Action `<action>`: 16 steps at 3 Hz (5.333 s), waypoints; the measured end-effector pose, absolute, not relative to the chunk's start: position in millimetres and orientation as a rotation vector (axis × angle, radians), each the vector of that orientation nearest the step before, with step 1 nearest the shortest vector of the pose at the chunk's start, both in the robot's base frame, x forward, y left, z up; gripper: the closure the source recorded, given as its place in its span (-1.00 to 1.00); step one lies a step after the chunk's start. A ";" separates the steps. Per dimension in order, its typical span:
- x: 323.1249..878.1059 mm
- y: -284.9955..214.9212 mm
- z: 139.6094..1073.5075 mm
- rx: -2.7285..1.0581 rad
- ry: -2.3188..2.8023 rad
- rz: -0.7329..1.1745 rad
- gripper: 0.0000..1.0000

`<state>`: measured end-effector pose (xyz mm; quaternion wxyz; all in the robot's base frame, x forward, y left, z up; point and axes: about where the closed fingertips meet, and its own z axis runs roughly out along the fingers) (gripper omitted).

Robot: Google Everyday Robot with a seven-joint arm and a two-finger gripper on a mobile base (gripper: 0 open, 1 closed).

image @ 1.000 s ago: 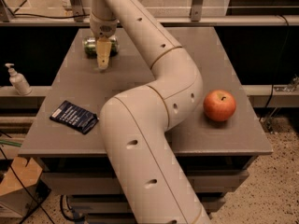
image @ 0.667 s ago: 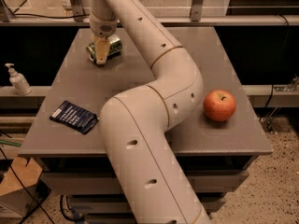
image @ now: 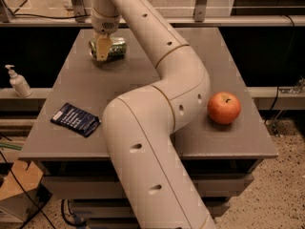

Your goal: Place green can upright

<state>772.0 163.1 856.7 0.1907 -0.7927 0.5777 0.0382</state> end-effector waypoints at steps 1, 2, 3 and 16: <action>768.5 152.0 894.2 -2.160 1.567 0.115 1.00; 760.3 134.7 941.6 -2.075 1.482 0.132 1.00; 748.7 118.0 981.2 -1.981 1.395 0.180 1.00; 730.4 25.6 922.2 -1.027 1.404 0.856 0.10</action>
Offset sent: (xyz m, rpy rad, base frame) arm -0.0628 -0.0682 0.1406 0.3118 -0.1790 0.0314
